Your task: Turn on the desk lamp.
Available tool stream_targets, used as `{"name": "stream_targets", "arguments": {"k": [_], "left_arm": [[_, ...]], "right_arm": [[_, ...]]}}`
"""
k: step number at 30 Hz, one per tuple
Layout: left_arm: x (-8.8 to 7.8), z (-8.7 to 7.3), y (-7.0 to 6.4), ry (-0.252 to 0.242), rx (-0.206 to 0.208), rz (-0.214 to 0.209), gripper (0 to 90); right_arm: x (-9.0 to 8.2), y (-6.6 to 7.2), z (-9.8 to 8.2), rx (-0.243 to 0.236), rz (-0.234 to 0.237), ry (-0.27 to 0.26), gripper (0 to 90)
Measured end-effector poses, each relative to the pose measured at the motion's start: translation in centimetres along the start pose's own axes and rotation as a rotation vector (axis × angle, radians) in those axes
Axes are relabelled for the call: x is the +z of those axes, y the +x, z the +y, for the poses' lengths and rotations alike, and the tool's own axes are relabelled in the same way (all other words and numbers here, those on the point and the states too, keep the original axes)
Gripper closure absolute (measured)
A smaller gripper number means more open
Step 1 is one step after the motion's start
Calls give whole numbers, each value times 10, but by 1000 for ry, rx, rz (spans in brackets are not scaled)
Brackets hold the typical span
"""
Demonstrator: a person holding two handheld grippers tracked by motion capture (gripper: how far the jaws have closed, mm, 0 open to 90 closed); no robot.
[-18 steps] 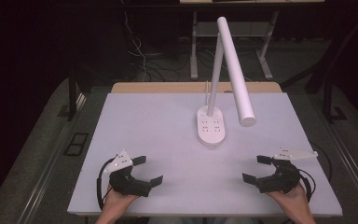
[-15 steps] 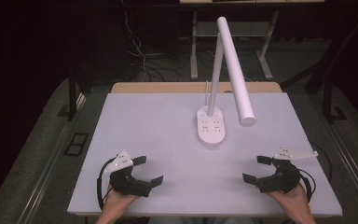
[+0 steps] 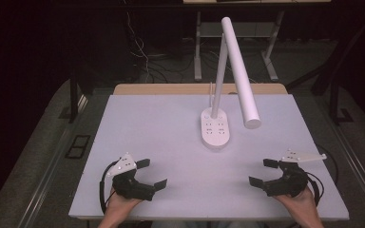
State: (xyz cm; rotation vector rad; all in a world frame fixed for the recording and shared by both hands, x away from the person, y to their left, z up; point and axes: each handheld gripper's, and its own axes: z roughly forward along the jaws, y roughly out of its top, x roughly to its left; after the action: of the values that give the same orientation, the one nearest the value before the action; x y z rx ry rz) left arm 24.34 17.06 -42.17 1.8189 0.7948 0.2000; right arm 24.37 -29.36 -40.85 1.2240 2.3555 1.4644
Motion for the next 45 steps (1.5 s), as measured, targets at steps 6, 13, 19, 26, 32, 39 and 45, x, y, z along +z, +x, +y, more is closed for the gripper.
{"name": "stream_targets", "arguments": {"k": [6,13,19,26,32,39,45], "left_arm": [[1,0,0,9,6,-5,0],[0,-1,0,8,3,3,0],[-2,-1,1,7,-2,10,0],[-2,-1,0,8,-4,11,0],[-2,-2,0,10,-5,17,0],[-1,-2,0,11,-4,13,0],[-2,-2,0,10,-5,15,0]], "right_arm": [[0,1,0,-4,0,11,9],[0,1,2,-3,4,25,9],[0,3,7,-21,5,35,10],[0,4,14,-39,6,54,10],[-1,3,24,-44,10,53,9],[-1,2,38,-61,15,56,10],[1,-2,47,-68,15,71,10]]}}
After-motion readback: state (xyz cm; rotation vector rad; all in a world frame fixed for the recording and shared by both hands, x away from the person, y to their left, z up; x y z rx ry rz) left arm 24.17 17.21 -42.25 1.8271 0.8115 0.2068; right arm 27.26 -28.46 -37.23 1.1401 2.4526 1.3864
